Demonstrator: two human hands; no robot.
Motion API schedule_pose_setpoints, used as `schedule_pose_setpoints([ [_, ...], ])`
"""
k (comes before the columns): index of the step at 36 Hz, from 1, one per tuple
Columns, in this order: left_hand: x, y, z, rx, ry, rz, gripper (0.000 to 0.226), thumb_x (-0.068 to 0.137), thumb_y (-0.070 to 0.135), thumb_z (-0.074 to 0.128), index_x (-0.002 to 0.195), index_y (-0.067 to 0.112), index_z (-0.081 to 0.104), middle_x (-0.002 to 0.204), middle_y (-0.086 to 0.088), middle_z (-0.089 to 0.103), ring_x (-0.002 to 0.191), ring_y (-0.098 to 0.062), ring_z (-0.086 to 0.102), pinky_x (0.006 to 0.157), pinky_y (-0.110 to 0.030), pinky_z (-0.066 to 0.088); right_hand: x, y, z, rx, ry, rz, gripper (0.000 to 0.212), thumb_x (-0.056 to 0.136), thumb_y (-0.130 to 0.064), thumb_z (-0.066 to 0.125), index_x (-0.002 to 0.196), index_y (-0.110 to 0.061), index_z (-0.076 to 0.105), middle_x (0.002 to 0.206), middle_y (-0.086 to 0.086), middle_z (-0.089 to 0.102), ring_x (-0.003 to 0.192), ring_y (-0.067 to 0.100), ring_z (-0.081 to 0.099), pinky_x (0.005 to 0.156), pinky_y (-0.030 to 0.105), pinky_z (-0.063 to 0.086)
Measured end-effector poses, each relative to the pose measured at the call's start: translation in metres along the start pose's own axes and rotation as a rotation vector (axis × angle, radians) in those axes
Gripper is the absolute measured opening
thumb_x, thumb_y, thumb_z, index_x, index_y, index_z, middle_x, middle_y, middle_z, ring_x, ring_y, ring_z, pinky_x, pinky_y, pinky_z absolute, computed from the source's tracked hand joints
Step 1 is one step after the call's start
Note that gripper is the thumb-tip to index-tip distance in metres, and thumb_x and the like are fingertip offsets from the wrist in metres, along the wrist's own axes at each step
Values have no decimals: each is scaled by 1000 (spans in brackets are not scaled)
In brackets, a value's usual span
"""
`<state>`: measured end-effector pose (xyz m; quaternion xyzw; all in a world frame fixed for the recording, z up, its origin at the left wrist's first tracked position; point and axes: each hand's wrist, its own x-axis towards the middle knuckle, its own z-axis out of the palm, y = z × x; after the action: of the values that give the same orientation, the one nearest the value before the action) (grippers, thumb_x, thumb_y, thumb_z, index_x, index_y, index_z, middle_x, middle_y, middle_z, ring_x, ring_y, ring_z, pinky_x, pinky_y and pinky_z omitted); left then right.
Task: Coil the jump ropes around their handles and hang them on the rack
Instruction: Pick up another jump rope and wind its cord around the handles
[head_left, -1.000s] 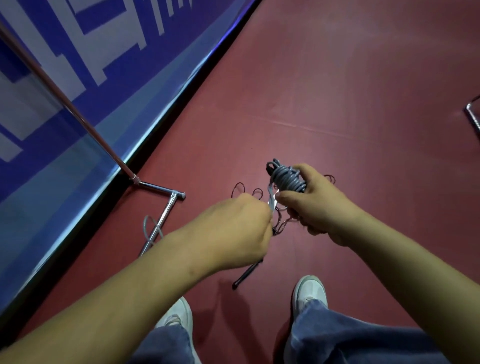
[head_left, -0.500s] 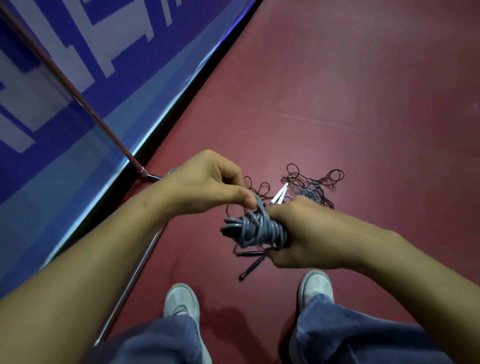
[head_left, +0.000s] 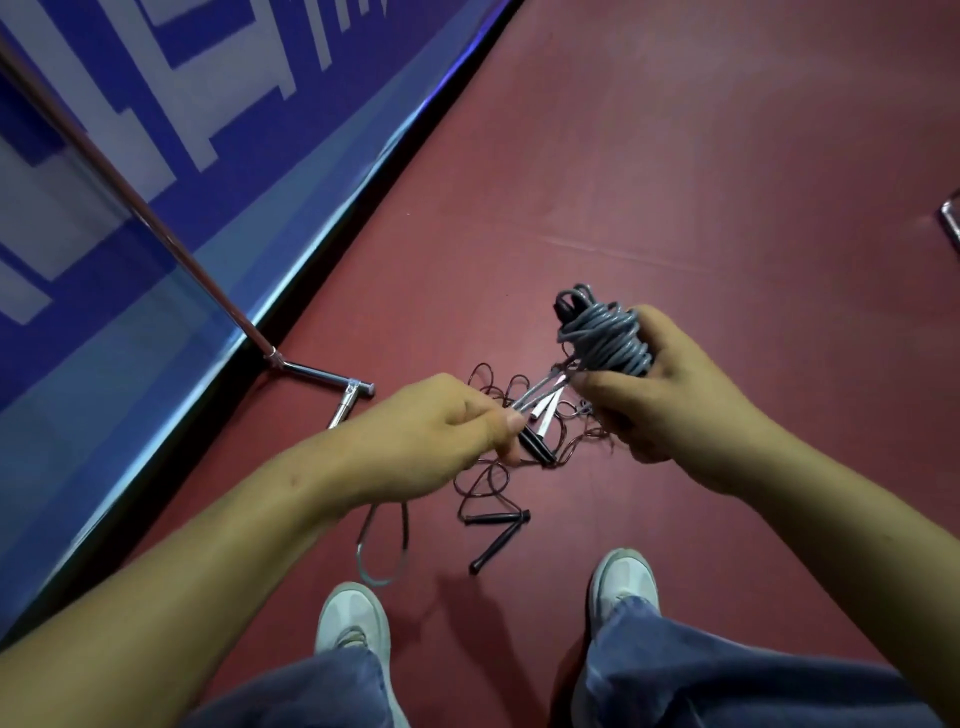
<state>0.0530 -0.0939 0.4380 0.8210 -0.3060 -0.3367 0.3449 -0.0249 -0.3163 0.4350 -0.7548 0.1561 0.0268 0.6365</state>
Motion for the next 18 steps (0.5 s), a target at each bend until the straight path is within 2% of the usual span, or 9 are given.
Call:
schedule_pose_setpoints([
  [1, -1, 5, 1, 104, 14, 28, 37, 102, 42, 53, 82, 20, 75, 50, 10, 42, 46, -5, 38, 48, -19, 32, 1, 2, 0, -18, 2, 35, 29, 90, -14, 76, 102, -26, 52, 58, 8, 55, 54, 22, 39, 46, 28, 29],
  [4, -6, 16, 5, 285, 49, 121, 37, 101, 33, 55, 71, 11, 60, 49, 2, 41, 46, -15, 33, 43, -24, 26, 1, 3, 2, -153, 17, 72, 35, 87, -19, 79, 105, -17, 49, 62, 13, 60, 52, 22, 42, 43, 28, 32],
  [6, -7, 16, 1, 404, 105, 182, 30, 98, 28, 57, 74, 10, 60, 53, -3, 51, 50, -22, 41, 46, -32, 34, -1, 5, 3, -341, 8, 51, 37, 86, -19, 78, 105, -12, 47, 71, 17, 63, 47, 17, 46, 40, 26, 36],
  [9, -7, 14, -11, 512, 190, 298, 23, 96, 28, 60, 81, 13, 69, 57, -1, 56, 53, -18, 52, 51, -38, 44, -4, 6, 4, -538, -79, 49, 35, 86, -11, 75, 108, -10, 48, 72, 9, 68, 40, 3, 52, 38, 16, 37],
  [14, -4, 7, -27, 548, 242, 408, 28, 92, 42, 56, 87, 22, 75, 61, 5, 64, 56, -13, 60, 54, -35, 51, -5, 6, 13, -642, -192, 79, 39, 86, -11, 74, 117, -15, 50, 73, 4, 66, 43, 6, 58, 39, 16, 38],
  [18, -4, 7, -39, 494, 256, 471, 25, 89, 45, 64, 94, 26, 79, 68, 9, 70, 60, -9, 66, 56, -36, 55, -5, 6, 13, -619, -325, 189, 43, 88, -18, 74, 120, -35, 49, 75, 14, 72, 55, 22, 58, 45, 30, 46],
])
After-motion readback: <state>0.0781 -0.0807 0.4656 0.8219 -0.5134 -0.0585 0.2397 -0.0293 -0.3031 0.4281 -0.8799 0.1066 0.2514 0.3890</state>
